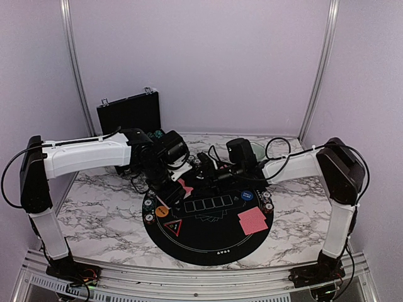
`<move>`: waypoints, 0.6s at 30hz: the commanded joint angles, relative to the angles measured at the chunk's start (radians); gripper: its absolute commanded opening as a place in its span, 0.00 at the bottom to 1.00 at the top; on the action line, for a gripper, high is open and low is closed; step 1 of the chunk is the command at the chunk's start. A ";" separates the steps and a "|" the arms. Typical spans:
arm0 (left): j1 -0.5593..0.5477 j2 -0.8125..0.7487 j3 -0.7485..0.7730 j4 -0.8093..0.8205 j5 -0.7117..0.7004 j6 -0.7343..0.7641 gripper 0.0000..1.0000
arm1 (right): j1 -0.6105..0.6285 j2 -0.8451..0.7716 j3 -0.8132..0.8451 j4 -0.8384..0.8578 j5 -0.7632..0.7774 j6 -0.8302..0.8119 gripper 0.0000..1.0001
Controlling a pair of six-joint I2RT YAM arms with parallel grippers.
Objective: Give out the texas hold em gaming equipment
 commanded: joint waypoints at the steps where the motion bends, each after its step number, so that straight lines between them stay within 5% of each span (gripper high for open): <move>1: -0.004 -0.009 0.026 -0.018 0.005 0.019 0.50 | 0.022 0.022 0.048 0.057 -0.020 0.020 0.65; 18: -0.004 -0.020 0.022 -0.018 0.002 0.020 0.50 | 0.038 0.083 0.078 0.090 -0.030 0.045 0.64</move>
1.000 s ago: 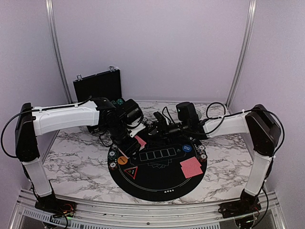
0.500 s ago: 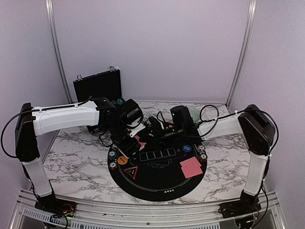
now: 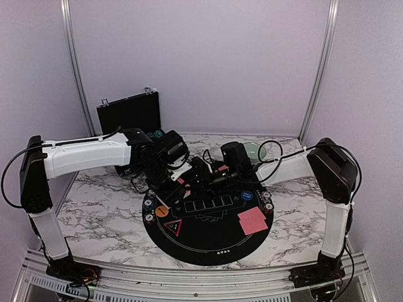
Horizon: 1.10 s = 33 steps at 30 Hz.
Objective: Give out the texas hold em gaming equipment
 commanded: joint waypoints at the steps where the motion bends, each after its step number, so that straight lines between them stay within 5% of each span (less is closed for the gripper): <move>1: -0.006 -0.019 0.022 -0.018 0.008 0.020 0.50 | 0.012 0.015 0.049 0.041 -0.008 0.004 0.63; 33: -0.005 -0.049 0.008 -0.013 0.002 0.020 0.50 | -0.017 -0.042 0.000 -0.003 0.050 -0.019 0.54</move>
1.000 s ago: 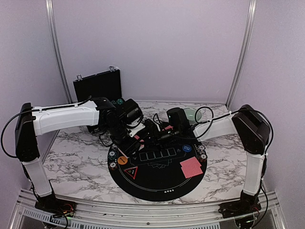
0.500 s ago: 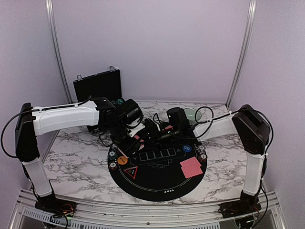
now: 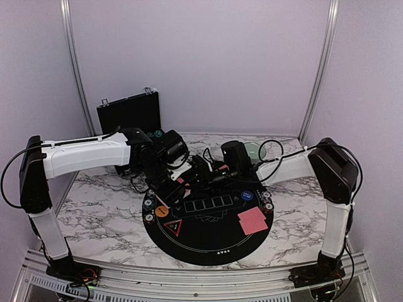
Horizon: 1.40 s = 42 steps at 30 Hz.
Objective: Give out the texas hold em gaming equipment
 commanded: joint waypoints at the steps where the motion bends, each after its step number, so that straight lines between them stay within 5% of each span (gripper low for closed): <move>1: -0.006 -0.045 0.008 -0.012 0.007 0.020 0.50 | -0.012 -0.037 -0.004 -0.006 0.030 -0.011 0.55; 42: -0.002 -0.050 -0.017 0.002 -0.004 0.026 0.50 | -0.034 -0.150 -0.052 -0.028 0.039 -0.001 0.48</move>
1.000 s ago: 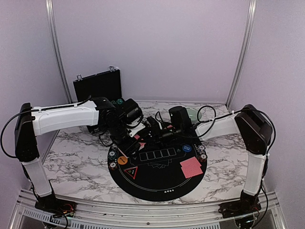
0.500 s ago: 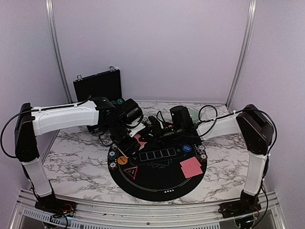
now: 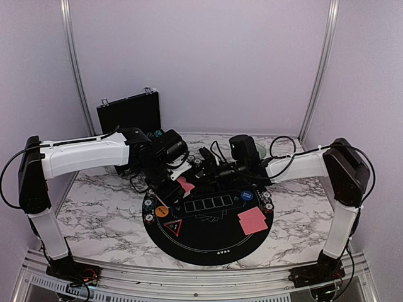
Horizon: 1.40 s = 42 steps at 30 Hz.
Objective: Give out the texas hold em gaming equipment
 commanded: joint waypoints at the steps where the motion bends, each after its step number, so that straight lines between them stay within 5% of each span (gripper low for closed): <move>1: -0.002 -0.040 -0.011 0.001 -0.004 0.009 0.50 | -0.010 -0.052 -0.015 0.001 0.003 0.000 0.48; 42: 0.006 -0.057 -0.025 0.012 -0.009 0.004 0.50 | 0.026 -0.020 -0.036 0.069 -0.028 0.067 0.19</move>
